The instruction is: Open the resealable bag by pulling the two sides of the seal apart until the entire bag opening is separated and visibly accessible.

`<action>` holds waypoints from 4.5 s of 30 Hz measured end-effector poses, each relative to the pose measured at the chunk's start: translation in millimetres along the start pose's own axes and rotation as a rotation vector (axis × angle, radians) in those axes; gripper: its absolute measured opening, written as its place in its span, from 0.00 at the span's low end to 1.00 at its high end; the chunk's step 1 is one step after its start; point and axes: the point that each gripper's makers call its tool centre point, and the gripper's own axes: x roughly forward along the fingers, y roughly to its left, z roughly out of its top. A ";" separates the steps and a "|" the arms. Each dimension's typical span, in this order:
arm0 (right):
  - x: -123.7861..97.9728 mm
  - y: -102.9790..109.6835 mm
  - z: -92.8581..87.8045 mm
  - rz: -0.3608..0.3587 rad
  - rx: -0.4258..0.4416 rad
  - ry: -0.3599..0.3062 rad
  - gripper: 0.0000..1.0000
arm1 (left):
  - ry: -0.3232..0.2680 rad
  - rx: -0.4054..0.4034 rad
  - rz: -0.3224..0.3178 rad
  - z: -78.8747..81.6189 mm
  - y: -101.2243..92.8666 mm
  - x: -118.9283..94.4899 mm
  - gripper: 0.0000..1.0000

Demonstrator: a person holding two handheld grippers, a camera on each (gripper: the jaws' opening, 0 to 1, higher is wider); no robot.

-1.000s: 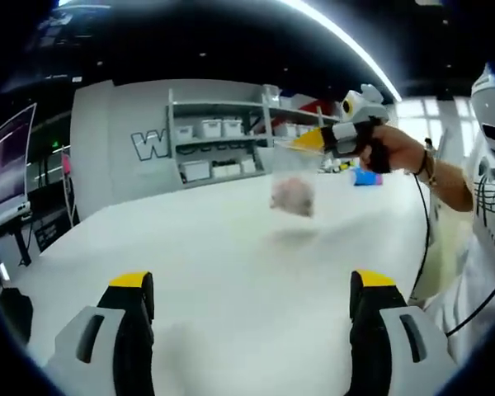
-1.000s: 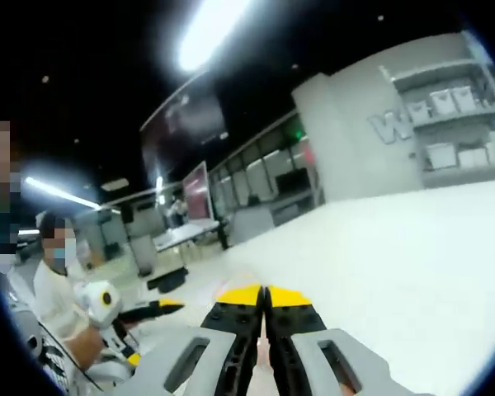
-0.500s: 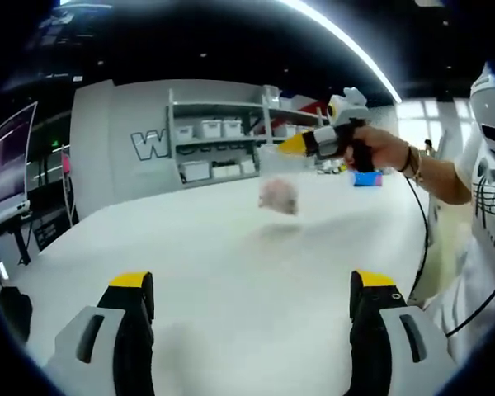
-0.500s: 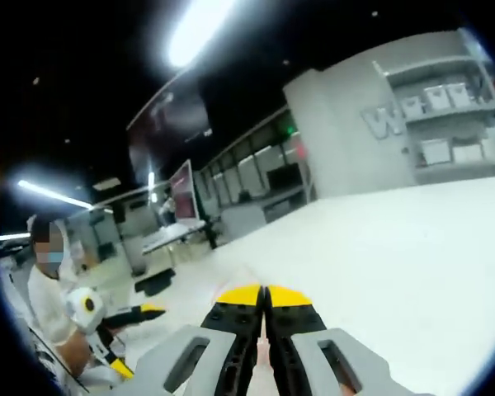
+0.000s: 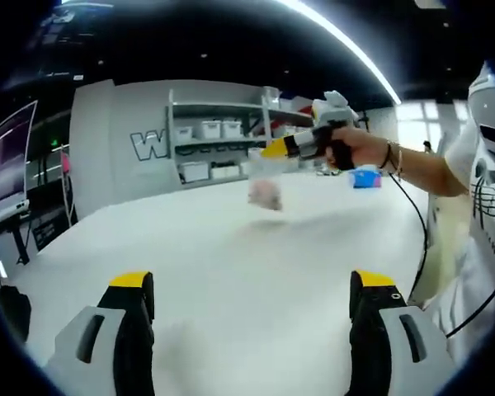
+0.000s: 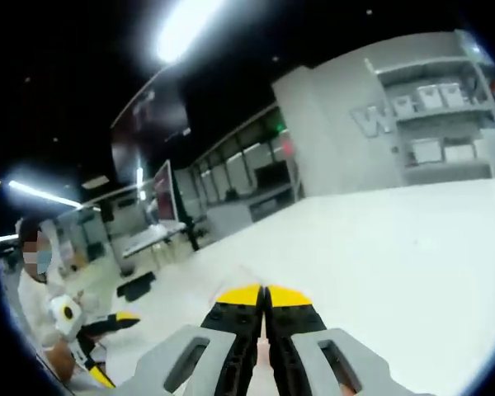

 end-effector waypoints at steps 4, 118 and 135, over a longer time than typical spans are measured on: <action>10.1 -11.8 4.1 -0.023 0.005 0.008 0.00 | -0.006 0.008 0.016 6.0 6.8 -2.5 0.97; 189.6 -77.9 -50.8 -0.185 -0.299 0.234 0.31 | -0.014 0.000 0.034 4.2 32.0 -6.6 0.97; 191.7 -77.1 -41.1 -0.217 -0.417 0.174 0.69 | -0.016 0.004 0.049 7.1 35.0 -11.1 0.97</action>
